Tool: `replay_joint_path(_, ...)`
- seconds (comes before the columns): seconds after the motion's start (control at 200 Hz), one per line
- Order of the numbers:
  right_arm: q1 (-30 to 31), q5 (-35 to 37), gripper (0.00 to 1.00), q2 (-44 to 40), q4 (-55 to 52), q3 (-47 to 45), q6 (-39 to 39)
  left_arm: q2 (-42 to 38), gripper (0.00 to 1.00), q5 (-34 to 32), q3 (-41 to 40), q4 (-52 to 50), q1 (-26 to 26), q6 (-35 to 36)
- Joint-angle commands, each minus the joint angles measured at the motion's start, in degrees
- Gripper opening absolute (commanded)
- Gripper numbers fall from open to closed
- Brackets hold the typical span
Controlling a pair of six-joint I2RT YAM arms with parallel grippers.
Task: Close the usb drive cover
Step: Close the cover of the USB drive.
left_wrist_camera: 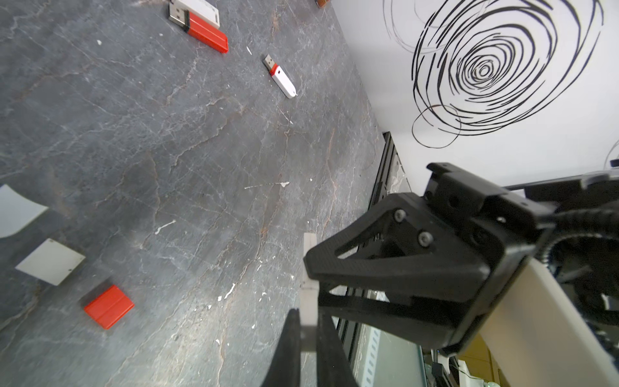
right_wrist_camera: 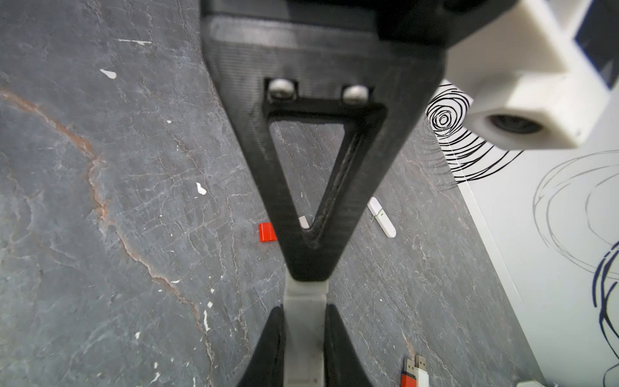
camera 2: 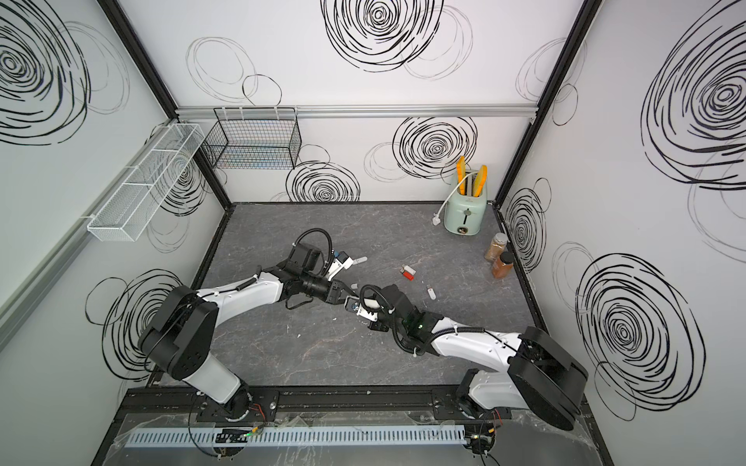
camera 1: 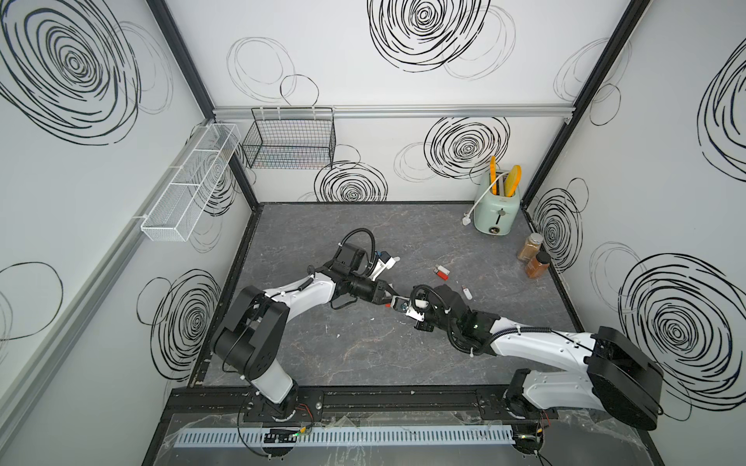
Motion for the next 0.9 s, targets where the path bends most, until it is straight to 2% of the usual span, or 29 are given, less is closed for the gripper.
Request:
replay_joint_path(0.0,1.5,-5.6,0.0,0.3,9.5,1.4,-0.5,-0.1,0.0,-2.0,-1.4,4.5,-0.2,-0.7)
replay_joint_path(0.18,2.4,-6.5,0.0,0.9,9.9,2.2,-3.9,-0.6,0.0,-3.6,-1.3,2.5,-2.0,2.7)
replay_joint_path(0.28,2.4,-7.4,0.0,0.1,12.0,2.2,-4.2,-0.7,0.0,-4.1,-1.7,3.1,-2.1,2.4)
replay_joint_path(0.455,-3.4,-13.1,0.0,-1.6,15.8,3.1,6.8,-0.1,0.0,-5.1,-1.2,2.8,-2.3,2.7)
replay_joint_path(0.525,-5.1,-15.4,0.0,-2.5,17.0,2.8,8.3,-0.1,0.0,-6.4,-1.3,2.4,-2.8,3.9)
replay_joint_path(0.69,-2.9,-14.2,0.0,-1.1,11.7,5.4,2.1,0.4,0.0,-7.8,-0.2,0.7,-3.8,4.1)
replay_joint_path(0.895,2.1,-6.4,0.0,1.5,15.0,4.7,-4.8,2.8,0.0,-3.3,1.7,1.3,-3.4,0.0)
